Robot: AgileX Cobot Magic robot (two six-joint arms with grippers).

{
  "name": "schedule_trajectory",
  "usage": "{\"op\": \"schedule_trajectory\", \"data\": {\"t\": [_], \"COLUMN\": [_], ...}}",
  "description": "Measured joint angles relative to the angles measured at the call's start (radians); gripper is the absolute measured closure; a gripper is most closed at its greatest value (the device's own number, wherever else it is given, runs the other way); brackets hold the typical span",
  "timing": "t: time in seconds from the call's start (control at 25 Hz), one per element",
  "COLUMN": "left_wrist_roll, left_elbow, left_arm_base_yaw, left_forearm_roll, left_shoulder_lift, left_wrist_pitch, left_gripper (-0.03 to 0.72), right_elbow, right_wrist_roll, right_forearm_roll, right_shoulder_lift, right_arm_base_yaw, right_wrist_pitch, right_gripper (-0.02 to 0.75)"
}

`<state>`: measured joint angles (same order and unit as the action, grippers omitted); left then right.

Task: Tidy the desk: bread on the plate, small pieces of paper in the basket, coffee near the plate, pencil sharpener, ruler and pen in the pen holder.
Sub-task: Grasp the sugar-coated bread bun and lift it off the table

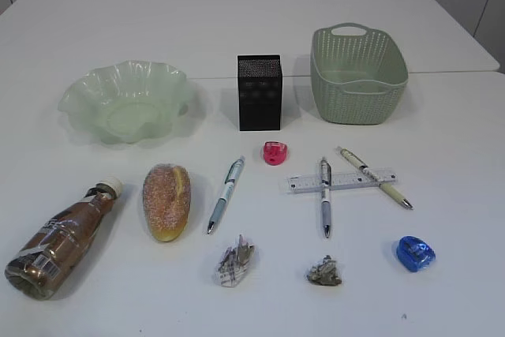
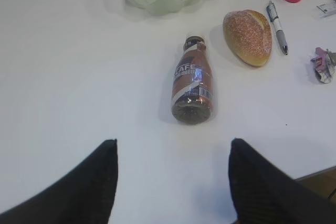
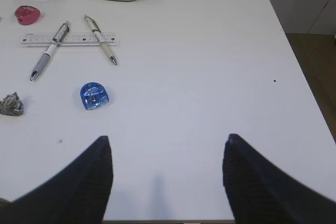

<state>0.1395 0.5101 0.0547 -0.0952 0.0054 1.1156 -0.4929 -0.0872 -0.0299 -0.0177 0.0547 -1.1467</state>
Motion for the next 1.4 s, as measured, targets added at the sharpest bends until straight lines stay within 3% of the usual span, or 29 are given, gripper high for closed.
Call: {"op": "schedule_trajectory", "data": {"t": [1.04, 1.4], "left_wrist_roll": [0.0, 0.0], "left_elbow": [0.0, 0.0], "left_arm_base_yaw": [0.0, 0.0], "left_forearm_roll": [-0.005, -0.121], "left_shoulder_lift": [0.0, 0.05], "left_wrist_pitch": [0.0, 0.0], "left_gripper": [0.223, 0.223], "right_elbow": [0.0, -0.025], "right_wrist_roll": [0.0, 0.0], "right_forearm_roll": [0.02, 0.07], "right_shoulder_lift": [0.0, 0.0], "right_arm_base_yaw": [0.0, 0.0], "right_wrist_pitch": [0.002, 0.034], "right_gripper": [0.225, 0.225]}}
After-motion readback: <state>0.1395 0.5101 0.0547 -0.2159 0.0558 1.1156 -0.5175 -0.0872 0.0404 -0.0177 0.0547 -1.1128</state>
